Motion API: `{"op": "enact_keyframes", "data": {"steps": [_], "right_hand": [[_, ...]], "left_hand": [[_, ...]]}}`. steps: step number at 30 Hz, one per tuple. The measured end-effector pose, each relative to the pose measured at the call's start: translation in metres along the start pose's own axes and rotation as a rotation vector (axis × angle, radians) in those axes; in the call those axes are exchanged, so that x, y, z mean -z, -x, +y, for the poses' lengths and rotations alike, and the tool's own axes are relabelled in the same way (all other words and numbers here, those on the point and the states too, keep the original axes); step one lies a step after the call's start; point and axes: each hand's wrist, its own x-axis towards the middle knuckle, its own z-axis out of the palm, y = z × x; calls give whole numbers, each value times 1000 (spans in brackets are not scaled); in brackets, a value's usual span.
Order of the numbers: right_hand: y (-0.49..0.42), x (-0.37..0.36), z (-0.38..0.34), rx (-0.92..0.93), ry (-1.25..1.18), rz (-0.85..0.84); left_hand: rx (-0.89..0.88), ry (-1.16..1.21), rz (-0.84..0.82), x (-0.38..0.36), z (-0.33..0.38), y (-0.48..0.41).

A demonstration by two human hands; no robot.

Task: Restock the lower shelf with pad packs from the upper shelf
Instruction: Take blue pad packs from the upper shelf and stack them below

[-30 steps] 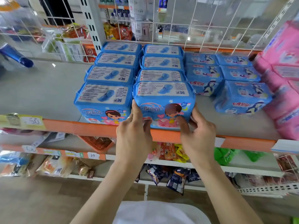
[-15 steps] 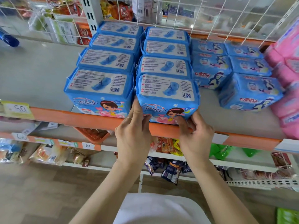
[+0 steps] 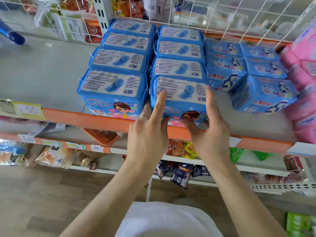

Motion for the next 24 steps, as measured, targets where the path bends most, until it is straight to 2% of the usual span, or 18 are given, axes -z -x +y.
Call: {"op": "enact_keyframes", "data": {"steps": [11, 16, 19, 21, 24], "right_hand": [[-2, -12, -4, -64, 26, 88], [-3, -14, -4, -70, 26, 84], [-4, -7, -4, -60, 26, 21], [-5, 2, 0, -74, 43, -41], [-12, 13, -5, -115, 136, -100]], "left_hand": [[-62, 47, 118, -19, -13, 3], [-28, 62, 48, -18, -14, -1], [-11, 99, -40, 2, -10, -2], [-84, 101, 26, 29, -12, -3], [-272, -62, 253, 72, -38, -11]]}}
